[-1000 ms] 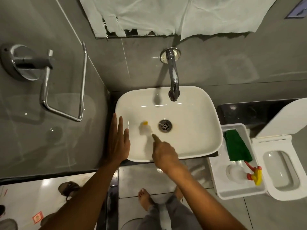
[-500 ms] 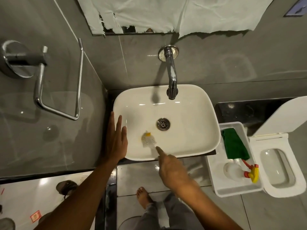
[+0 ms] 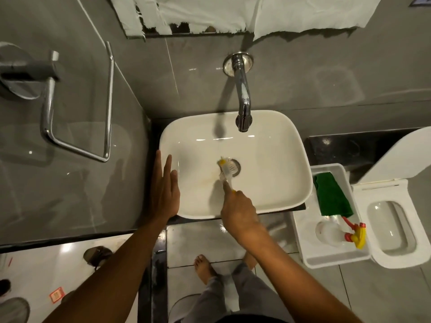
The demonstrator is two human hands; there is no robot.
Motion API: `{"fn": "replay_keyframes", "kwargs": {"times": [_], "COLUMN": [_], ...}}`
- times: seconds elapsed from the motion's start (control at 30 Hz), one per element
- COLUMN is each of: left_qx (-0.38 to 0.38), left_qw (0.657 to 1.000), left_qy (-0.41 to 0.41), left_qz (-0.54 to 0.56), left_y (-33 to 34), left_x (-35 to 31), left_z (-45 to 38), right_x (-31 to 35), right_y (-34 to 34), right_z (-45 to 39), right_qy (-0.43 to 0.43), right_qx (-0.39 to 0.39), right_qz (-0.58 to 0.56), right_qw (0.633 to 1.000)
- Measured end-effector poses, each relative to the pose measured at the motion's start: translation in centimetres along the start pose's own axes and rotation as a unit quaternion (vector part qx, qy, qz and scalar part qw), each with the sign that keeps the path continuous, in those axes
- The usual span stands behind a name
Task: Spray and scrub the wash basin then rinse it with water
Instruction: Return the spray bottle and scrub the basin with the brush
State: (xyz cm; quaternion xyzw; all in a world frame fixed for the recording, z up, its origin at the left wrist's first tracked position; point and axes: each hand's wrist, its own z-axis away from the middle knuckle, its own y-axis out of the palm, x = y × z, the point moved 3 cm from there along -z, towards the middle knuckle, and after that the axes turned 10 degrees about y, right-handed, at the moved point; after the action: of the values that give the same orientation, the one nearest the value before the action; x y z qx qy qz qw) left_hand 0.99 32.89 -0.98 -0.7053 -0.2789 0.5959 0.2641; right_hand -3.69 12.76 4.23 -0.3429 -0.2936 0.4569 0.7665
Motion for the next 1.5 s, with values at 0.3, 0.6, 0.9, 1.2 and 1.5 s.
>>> {"fn": "replay_keyframes", "kwargs": {"times": [0.3, 0.6, 0.9, 1.2, 1.5], "left_qx": [-0.001, -0.008, -0.009, -0.007, -0.013], "left_qw": [1.000, 1.000, 1.000, 1.000, 0.999], "left_qy": [-0.004, 0.008, -0.011, -0.017, -0.011], "left_qz": [0.001, -0.002, 0.022, 0.018, 0.032], "left_y": [0.0, -0.2, -0.2, 0.0, 0.2], "left_x": [0.3, 0.1, -0.2, 0.4, 0.6], "left_z": [0.0, 0.0, 0.2, 0.2, 0.2], "right_x": [-6.6, 3.9, -8.3, 1.2, 0.9], "right_y": [-6.8, 1.5, -4.3, -2.5, -2.0], "right_z": [-8.0, -2.5, -7.2, -8.2, -4.8], "right_qy": [0.154, -0.009, 0.182, 0.085, -0.035], "right_qx": [-0.107, 0.075, -0.044, 0.014, 0.066], "right_qz": [-0.121, -0.188, -0.132, -0.210, -0.021], "right_qw": [0.975, 0.979, 0.973, 0.974, 0.997]}}
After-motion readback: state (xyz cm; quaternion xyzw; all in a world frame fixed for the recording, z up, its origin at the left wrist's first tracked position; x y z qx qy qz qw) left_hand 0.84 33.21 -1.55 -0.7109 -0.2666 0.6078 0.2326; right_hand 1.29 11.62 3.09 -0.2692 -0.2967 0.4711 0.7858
